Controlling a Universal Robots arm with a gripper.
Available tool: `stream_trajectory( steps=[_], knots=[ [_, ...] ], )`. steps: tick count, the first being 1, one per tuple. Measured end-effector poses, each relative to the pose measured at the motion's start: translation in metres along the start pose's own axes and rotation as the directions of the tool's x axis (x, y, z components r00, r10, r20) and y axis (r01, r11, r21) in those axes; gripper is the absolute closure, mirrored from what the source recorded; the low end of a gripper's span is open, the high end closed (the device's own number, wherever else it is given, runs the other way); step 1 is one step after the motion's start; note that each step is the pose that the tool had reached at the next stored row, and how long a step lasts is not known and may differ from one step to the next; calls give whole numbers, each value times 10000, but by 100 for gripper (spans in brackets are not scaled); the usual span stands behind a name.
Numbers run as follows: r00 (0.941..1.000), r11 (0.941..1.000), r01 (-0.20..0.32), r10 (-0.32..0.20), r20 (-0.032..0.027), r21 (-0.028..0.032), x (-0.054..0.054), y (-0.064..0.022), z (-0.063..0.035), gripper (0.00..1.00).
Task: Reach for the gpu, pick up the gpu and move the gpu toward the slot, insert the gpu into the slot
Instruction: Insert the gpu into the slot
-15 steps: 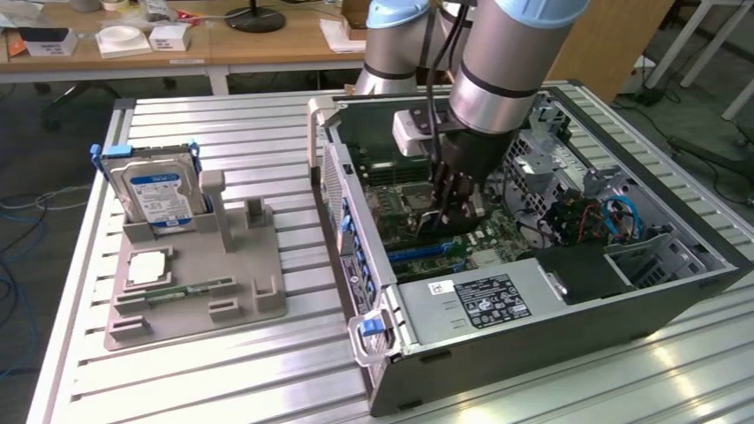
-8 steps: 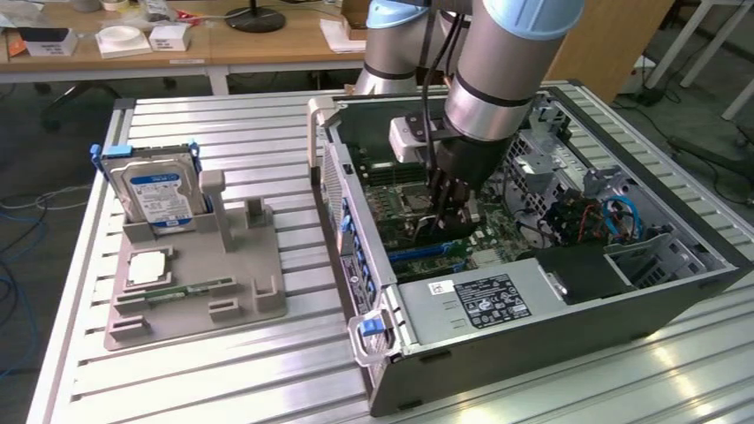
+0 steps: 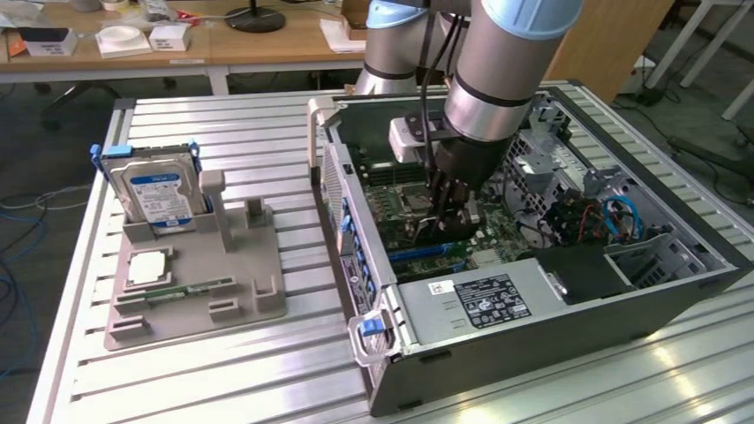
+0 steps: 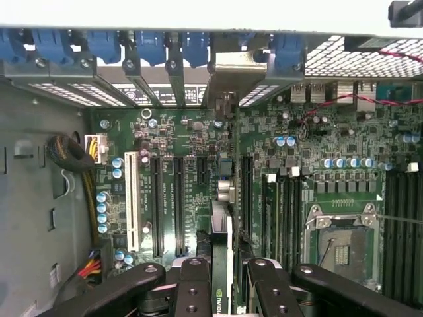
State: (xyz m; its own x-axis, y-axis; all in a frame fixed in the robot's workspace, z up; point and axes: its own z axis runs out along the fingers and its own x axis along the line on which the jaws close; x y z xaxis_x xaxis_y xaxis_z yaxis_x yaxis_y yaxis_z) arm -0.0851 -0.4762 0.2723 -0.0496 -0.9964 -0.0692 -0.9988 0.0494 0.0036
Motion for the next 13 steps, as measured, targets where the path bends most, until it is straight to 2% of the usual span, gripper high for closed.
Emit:
stream_trajectory(
  steps=[3, 9, 13],
  knots=[
    [9998, 9998, -194, 194, -20, 12, 1, 0, 5, 74],
    [9998, 9998, -195, 195, -23, 19, 7, 64, 46, 74],
    [9998, 9998, -199, 199, -39, 12, 10, 69, 90, 74]
  ],
)
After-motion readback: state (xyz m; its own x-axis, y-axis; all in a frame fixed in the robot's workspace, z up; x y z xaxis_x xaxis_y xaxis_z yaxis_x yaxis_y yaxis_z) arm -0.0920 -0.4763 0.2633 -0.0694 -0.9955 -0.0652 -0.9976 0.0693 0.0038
